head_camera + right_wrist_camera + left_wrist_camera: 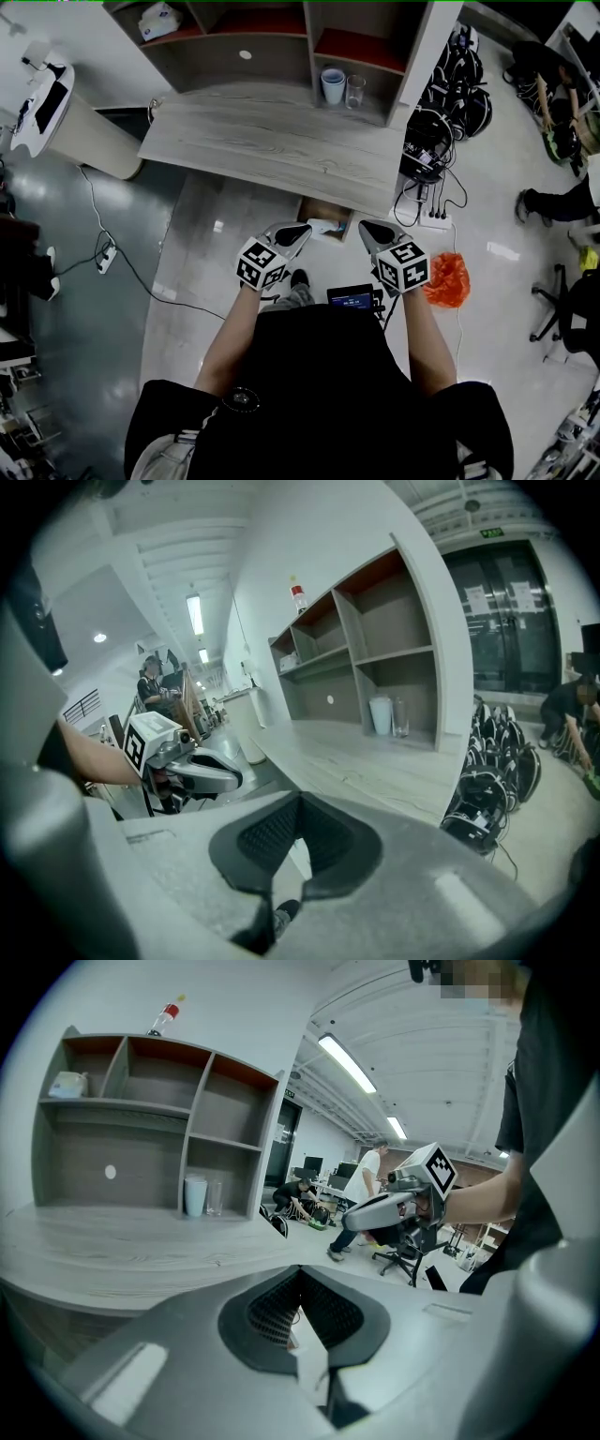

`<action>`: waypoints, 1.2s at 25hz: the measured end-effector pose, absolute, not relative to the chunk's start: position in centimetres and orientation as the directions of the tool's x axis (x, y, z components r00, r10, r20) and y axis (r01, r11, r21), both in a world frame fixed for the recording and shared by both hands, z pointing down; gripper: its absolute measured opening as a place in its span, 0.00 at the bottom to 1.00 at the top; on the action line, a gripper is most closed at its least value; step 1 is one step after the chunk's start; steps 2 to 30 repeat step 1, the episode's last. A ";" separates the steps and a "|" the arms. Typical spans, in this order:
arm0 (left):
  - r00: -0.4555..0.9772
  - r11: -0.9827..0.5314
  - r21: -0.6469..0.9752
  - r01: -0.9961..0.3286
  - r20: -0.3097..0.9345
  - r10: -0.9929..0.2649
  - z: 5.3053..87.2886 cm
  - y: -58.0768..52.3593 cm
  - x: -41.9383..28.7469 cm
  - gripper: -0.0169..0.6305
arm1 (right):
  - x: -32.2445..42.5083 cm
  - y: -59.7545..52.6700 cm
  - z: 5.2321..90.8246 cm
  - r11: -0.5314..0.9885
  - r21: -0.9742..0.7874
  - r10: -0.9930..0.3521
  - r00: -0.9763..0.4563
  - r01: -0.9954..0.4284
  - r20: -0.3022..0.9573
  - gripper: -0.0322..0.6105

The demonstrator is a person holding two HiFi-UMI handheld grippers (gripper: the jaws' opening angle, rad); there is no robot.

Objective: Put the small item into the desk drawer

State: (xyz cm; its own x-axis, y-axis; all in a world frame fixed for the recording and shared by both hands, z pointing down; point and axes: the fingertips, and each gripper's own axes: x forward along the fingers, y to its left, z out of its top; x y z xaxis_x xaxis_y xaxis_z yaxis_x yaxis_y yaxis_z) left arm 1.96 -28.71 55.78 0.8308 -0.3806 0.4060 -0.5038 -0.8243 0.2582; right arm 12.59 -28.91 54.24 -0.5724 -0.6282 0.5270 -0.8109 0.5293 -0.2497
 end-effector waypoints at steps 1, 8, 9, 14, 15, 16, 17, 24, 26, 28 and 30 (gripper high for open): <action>0.830 -0.824 0.258 -0.504 0.406 -0.381 55.7 -28.8 1.9 0.03 | 12.5 -28.9 54.2 0.532 -0.249 -0.626 -0.574 -0.809 0.528 0.05; 0.830 -0.824 0.258 -0.504 0.406 -0.381 55.7 -28.8 1.9 0.03 | 12.5 -28.9 54.2 0.532 -0.249 -0.626 -0.574 -0.809 0.528 0.05; 0.830 -0.824 0.258 -0.504 0.406 -0.381 55.7 -28.8 1.9 0.03 | 12.5 -28.9 54.2 0.532 -0.249 -0.626 -0.574 -0.809 0.528 0.05; 0.830 -0.824 0.258 -0.504 0.406 -0.381 55.7 -28.8 1.9 0.03 | 12.5 -28.9 54.2 0.532 -0.249 -0.626 -0.574 -0.809 0.528 0.05; 0.830 -0.824 0.258 -0.504 0.406 -0.381 55.7 -28.8 1.9 0.03 | 12.5 -28.9 54.2 0.532 -0.249 -0.626 -0.574 -0.809 0.528 0.05; 0.830 -0.824 0.258 -0.504 0.406 -0.381 55.7 -28.8 1.9 0.03 | 12.5 -28.9 54.2 0.532 -0.249 -0.626 -0.574 -0.809 0.528 0.05; 0.830 -0.824 0.258 -0.504 0.406 -0.381 55.7 -28.8 1.9 0.03 | 12.5 -28.9 54.2 0.532 -0.249 -0.626 -0.574 -0.809 0.528 0.05; 0.830 -0.824 0.258 -0.504 0.406 -0.381 55.7 -28.8 1.9 0.03 | 12.5 -28.9 54.2 0.532 -0.249 -0.626 -0.574 -0.809 0.528 0.05; 0.830 -0.824 0.258 -0.504 0.406 -0.381 55.7 -28.8 1.9 0.03 | 12.5 -28.9 54.2 0.532 -0.249 -0.626 -0.574 -0.809 0.528 0.05; 0.830 -0.824 0.258 -0.504 0.406 -0.381 55.7 -28.8 1.9 0.03 | 12.5 -28.9 54.2 0.532 -0.249 -0.626 -0.574 -0.809 0.528 0.05; 0.830 -0.824 0.258 -0.504 0.406 -0.381 55.7 -28.8 1.9 0.03 | 12.5 -28.9 54.2 0.532 -0.249 -0.626 -0.574 -0.809 0.528 0.05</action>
